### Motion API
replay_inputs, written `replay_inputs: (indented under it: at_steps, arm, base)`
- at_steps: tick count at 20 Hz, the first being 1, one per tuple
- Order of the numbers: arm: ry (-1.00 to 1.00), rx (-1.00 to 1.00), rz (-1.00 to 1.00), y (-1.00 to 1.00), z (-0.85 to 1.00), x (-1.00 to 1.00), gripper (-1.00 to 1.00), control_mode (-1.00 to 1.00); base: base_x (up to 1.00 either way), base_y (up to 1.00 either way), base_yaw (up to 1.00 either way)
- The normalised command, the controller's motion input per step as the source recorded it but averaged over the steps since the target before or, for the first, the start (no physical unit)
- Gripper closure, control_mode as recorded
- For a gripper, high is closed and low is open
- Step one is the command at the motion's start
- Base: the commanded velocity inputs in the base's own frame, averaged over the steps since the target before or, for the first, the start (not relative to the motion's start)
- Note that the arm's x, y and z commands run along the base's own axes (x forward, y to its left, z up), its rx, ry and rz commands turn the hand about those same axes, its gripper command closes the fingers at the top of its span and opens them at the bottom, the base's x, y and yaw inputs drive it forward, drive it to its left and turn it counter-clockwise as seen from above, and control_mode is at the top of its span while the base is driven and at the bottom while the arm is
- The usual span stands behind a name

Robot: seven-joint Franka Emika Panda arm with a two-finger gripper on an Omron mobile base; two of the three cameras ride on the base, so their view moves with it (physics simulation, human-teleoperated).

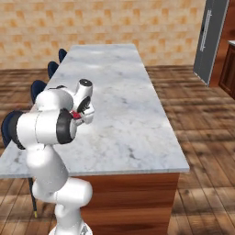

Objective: The microwave is finished heating the steak and garlic. Take the bowl containing the food and place it on the dining counter.

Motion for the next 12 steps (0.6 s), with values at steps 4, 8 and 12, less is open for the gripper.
replay_inputs:
  at_steps: [4, 8, 12]
  arm:
    - [-0.07, 0.08, -0.02, -0.82, 0.94, -1.0, -1.0, -1.0]
    - [-0.16, 0.02, 0.0, -0.71, 0.55, -1.0, -1.0, -1.0]
    - [-0.31, 0.0, 0.02, -0.53, 0.23, -1.0, -1.0, -1.0]
  base:
    - [0.0, 0.0, 0.0]
    - [0.0, 0.0, 0.0]
    - [0.0, 0.0, 0.0]
